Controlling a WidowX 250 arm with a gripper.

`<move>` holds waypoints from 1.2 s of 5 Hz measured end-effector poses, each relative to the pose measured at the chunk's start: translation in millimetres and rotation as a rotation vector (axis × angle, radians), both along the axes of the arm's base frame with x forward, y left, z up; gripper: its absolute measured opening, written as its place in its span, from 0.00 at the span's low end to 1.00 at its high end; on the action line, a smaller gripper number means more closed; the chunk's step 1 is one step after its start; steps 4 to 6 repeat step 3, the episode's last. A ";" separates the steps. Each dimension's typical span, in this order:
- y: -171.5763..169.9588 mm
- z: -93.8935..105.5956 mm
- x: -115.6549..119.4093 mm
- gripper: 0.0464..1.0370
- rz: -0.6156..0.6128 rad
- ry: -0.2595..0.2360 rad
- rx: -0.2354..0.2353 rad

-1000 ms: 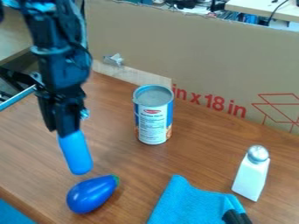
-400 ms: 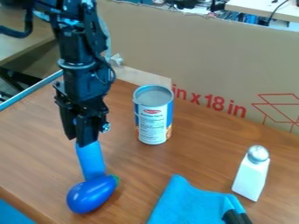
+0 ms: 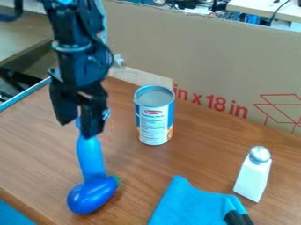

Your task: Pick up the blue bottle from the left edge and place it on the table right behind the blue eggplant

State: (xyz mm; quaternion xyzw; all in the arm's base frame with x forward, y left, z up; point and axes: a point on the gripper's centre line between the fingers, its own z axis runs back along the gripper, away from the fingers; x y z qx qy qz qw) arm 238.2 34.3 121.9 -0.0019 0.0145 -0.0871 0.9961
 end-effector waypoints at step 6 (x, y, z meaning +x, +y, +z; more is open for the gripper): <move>-9.7 41.3 22.7 0.96 0.001 -0.085 -0.070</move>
